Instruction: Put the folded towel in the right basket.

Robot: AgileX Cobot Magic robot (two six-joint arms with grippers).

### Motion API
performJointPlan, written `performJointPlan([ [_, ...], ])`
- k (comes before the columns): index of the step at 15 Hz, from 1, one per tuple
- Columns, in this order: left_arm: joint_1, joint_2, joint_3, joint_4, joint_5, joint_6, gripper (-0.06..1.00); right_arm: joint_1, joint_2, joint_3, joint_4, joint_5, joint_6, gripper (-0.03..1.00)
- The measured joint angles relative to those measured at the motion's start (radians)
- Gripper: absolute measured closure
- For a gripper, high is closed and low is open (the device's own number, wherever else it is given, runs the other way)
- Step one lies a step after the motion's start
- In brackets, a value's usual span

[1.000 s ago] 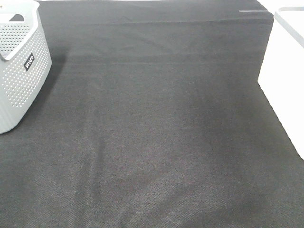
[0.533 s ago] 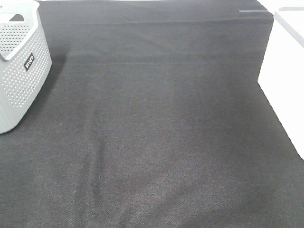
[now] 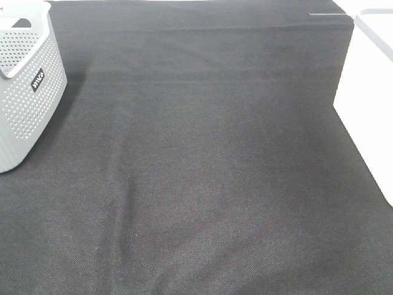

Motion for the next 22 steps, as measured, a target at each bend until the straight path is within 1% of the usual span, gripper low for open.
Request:
performJointPlan([
  [2, 0.0, 0.0, 0.0, 0.0, 0.0, 0.0, -0.05, 0.0, 0.0, -0.011, 0.027, 0.0, 0.0, 0.01],
  [6, 0.0, 0.0, 0.0, 0.0, 0.0, 0.002, -0.05, 0.019, -0.052, -0.06, 0.063, -0.005, 0.0, 0.0],
  [9, 0.0, 0.0, 0.0, -0.005, 0.0, 0.015, -0.05, 0.127, -0.124, -0.065, 0.036, -0.004, 0.002, 0.0],
  [11, 0.0, 0.0, 0.0, -0.006, 0.0, 0.015, -0.05, 0.2, -0.161, -0.065, 0.014, -0.003, 0.026, 0.0],
  [13, 0.0, 0.0, 0.0, -0.006, 0.0, 0.016, -0.05, 0.236, -0.199, -0.065, 0.012, -0.003, 0.028, 0.0],
  [14, 0.0, 0.0, 0.0, -0.006, 0.0, 0.016, -0.05, 0.243, -0.221, -0.065, 0.031, -0.002, 0.033, 0.0],
  [15, 0.0, 0.0, 0.0, -0.006, 0.0, 0.016, -0.05, 0.243, -0.256, -0.065, 0.084, -0.002, 0.036, 0.0],
  [16, 0.0, 0.0, 0.0, -0.006, 0.0, 0.016, -0.05, 0.243, -0.276, -0.065, 0.109, -0.002, 0.035, 0.0],
  [18, 0.0, 0.0, 0.0, -0.007, 0.0, 0.016, -0.05, 0.243, -0.321, -0.064, 0.134, -0.002, 0.035, 0.0],
  [20, 0.0, 0.0, 0.0, -0.007, 0.0, 0.019, -0.05, 0.243, -0.402, -0.008, 0.133, -0.008, 0.034, 0.0],
  [22, 0.0, 0.0, 0.0, -0.007, 0.0, 0.019, -0.05, 0.243, -0.528, 0.129, 0.106, -0.009, 0.023, 0.0],
])
